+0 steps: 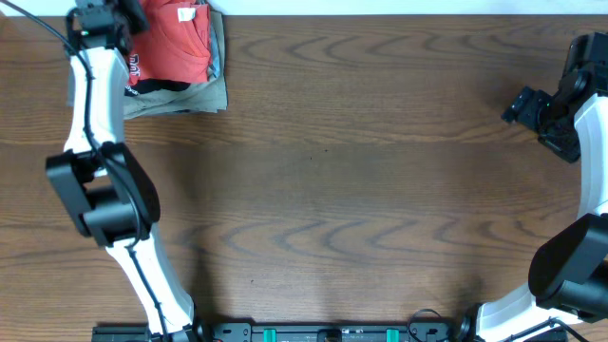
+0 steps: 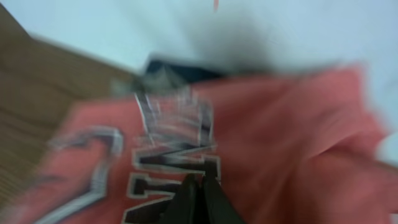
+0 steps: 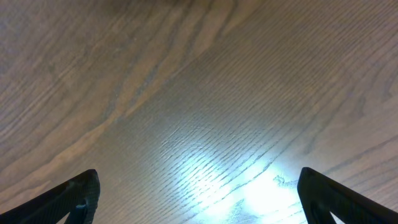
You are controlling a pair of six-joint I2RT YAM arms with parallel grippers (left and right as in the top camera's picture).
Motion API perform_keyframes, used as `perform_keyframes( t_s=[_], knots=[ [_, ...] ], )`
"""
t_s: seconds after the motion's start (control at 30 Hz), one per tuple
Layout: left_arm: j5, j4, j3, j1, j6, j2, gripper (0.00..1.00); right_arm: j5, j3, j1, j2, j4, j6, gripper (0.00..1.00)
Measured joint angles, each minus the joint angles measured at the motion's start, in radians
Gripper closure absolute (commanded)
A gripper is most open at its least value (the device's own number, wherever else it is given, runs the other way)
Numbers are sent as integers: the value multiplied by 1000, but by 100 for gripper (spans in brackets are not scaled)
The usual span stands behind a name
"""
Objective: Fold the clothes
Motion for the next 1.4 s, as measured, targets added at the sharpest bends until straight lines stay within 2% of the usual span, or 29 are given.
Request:
perform_keyframes(
  t_s=[0.2,0.3,0.37,0.47,0.5,0.53,0.63,0.77,0.9,1.13,1.4],
  knots=[
    [0,-29,0,2,0,102,93,0,0,0,0,0,0,1],
    [0,-31,0,3,0,94,93,0,0,0,0,0,0,1],
    [0,-34,0,3,2,82,87,0,0,0,0,0,0,1],
    [1,-47,0,3,-1,55,86,0,0,0,0,0,0,1],
    [1,-55,0,3,0,39,83,0,0,0,0,0,0,1],
    [2,-64,-2,3,0,18,71,0,0,0,0,0,0,1],
    [8,-95,-2,2,-4,-66,63,0,0,0,0,0,0,1],
    [16,-179,-2,2,-50,-227,26,0,0,0,0,0,0,1],
    [17,-333,-1,2,-118,-383,13,0,0,0,0,0,0,1],
    [48,-719,1,2,-193,-547,4,0,0,0,0,0,0,1],
    [261,-943,0,-5,-171,-739,4,0,0,0,0,0,0,1]
  ],
)
